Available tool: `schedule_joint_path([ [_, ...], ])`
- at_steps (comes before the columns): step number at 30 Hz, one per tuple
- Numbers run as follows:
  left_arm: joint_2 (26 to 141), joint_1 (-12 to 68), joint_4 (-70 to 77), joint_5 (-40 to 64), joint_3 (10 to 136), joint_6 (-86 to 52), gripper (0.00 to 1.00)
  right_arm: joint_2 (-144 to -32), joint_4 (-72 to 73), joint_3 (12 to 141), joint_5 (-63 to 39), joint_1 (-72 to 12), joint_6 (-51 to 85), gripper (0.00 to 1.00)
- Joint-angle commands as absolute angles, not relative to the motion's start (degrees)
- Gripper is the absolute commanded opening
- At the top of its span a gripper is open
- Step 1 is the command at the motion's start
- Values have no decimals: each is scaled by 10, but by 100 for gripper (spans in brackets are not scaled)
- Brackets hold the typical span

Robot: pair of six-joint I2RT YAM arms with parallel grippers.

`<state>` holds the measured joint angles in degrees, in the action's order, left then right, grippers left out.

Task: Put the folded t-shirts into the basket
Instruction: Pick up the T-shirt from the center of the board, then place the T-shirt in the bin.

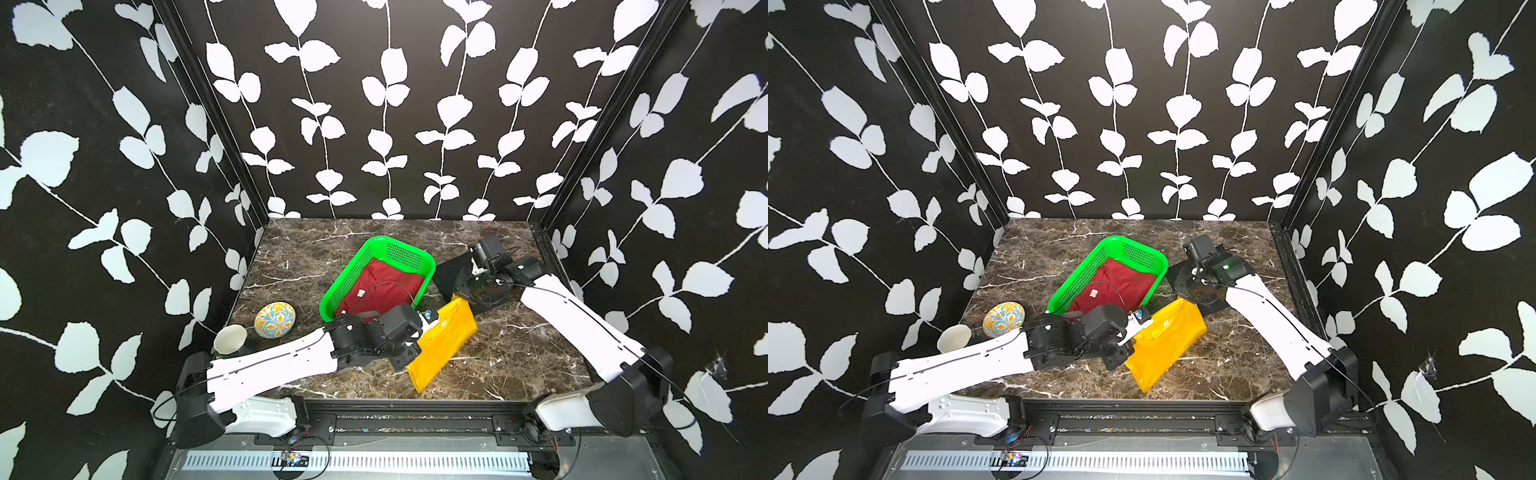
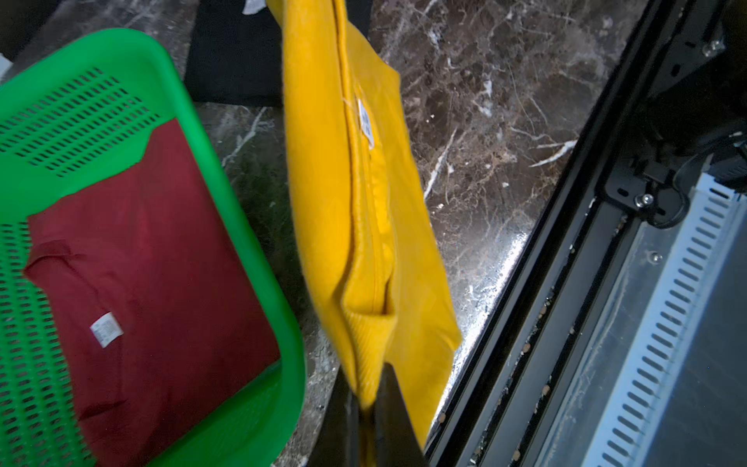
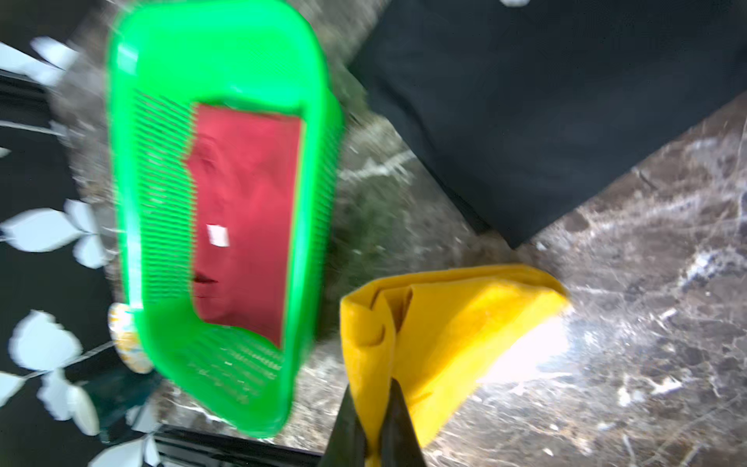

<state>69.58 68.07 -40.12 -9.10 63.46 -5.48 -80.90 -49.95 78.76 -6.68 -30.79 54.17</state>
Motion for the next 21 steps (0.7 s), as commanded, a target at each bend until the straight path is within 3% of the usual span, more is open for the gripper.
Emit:
schedule_joint_path([
  [1,656,656,-447,-124,651,-72,0,-809,-466,828,-17,-325,568,0],
  [8,625,571,-459,-119,654,-53,0,-850,-407,903,35,-352,566,0],
  [15,620,480,-445,-106,649,-52,0,-971,-393,1021,26,-358,561,0],
  [21,629,444,-423,-160,588,-55,0,-1094,-385,1114,0,-362,553,0],
])
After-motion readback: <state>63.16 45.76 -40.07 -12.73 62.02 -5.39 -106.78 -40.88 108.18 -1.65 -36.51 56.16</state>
